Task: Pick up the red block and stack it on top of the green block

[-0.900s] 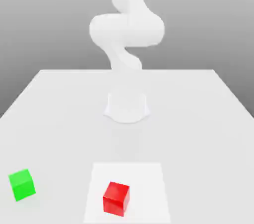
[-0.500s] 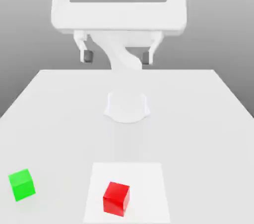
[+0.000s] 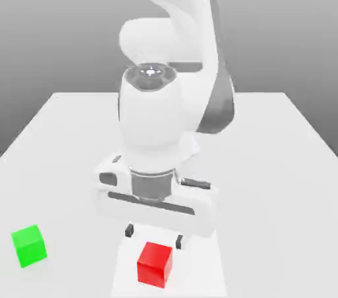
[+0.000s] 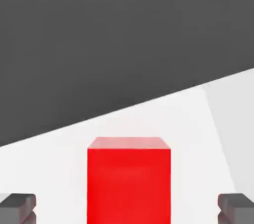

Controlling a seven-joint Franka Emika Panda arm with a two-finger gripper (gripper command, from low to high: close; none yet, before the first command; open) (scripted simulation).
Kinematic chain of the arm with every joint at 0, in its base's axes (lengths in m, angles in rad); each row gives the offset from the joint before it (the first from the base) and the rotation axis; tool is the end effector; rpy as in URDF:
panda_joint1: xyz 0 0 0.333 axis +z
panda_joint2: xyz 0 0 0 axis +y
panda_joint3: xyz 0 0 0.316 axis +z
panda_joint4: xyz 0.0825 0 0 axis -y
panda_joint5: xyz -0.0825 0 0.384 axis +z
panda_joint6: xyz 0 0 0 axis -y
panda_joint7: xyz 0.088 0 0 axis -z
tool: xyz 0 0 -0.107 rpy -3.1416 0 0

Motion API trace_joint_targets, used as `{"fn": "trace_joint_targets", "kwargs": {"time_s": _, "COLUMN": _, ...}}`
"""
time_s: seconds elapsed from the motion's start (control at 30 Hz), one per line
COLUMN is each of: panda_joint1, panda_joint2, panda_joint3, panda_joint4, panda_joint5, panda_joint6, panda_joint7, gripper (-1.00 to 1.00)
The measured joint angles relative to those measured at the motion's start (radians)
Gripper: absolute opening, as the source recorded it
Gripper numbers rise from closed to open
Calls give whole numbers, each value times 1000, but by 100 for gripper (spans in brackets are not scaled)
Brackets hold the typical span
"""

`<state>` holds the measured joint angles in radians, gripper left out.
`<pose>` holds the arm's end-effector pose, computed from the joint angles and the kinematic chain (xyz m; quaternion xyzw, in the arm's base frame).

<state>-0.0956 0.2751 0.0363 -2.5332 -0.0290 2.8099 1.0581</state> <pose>0.4563 -0.0247 0.1721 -0.8548 0.5190 -0.0007 0.0006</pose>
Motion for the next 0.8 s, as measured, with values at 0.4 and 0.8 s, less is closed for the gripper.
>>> {"fn": "trace_joint_targets", "kwargs": {"time_s": 0.4, "panda_joint1": 1, "panda_joint2": -18, "panda_joint3": -1, "panda_joint4": -4, "panda_joint5": 3, "panda_joint6": -16, "panda_joint7": -1, "gripper": -100}}
{"fn": "trace_joint_targets", "kwargs": {"time_s": 0.8, "panda_joint1": -271, "panda_joint2": -88, "panda_joint3": -230, "panda_joint4": 67, "panda_joint5": 108, "panda_joint6": -161, "panda_joint7": -91, "gripper": -100}}
